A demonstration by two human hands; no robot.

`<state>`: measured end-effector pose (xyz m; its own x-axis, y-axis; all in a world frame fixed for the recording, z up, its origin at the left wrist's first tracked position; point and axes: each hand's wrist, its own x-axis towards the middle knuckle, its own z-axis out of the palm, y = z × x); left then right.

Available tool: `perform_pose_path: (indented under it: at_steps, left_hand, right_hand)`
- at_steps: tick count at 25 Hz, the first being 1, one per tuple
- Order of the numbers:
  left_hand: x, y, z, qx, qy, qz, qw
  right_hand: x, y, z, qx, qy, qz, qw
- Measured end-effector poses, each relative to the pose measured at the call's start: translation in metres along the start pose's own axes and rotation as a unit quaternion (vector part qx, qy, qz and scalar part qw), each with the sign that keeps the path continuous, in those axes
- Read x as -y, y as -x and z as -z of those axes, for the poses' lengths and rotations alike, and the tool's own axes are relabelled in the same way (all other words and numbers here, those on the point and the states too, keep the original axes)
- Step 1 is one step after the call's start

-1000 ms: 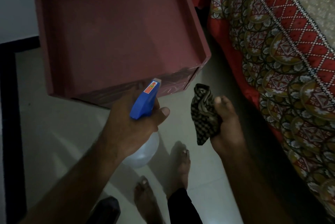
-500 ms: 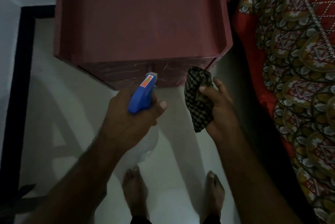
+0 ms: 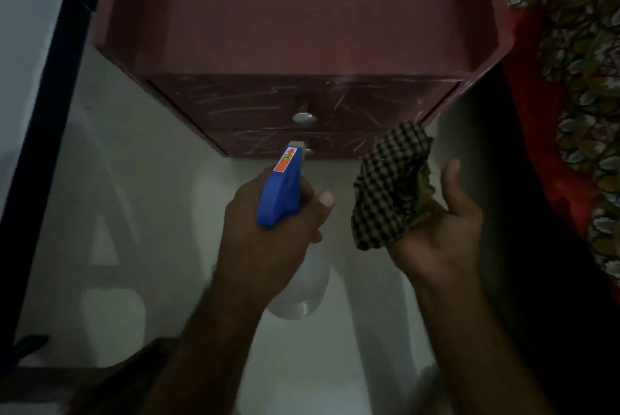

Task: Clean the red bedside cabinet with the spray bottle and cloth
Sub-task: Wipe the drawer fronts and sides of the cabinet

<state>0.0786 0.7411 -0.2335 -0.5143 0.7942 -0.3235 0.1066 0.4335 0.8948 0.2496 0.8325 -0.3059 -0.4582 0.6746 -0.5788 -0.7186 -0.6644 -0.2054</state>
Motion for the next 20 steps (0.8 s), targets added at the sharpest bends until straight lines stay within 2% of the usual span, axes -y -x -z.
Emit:
perform_pose_path:
  at_steps: [3, 5, 9, 12, 20]
  left_hand:
    - [0.025, -0.009, 0.004, -0.042, 0.012, 0.0, 0.999]
    - [0.039, -0.015, 0.005, -0.068, 0.023, -0.001, 0.997]
    - [0.065, -0.03, 0.0, -0.094, 0.024, -0.01, 0.995]
    - [0.083, -0.039, -0.004, -0.099, 0.032, -0.029, 0.994]
    - [0.134, -0.072, -0.015, -0.131, 0.059, -0.108, 0.984]
  right_hand:
    - [-0.018, -0.011, 0.014, 0.035, 0.1, 0.008, 0.994]
    - [-0.025, -0.021, 0.018, 0.02, 0.209, 0.031, 0.977]
    - [-0.033, -0.043, 0.025, 0.013, 0.332, 0.135, 0.934]
    - [-0.039, -0.055, 0.032, 0.039, 0.322, 0.185, 0.928]
    - [-0.07, -0.091, 0.073, 0.121, 0.227, 0.108, 0.96]
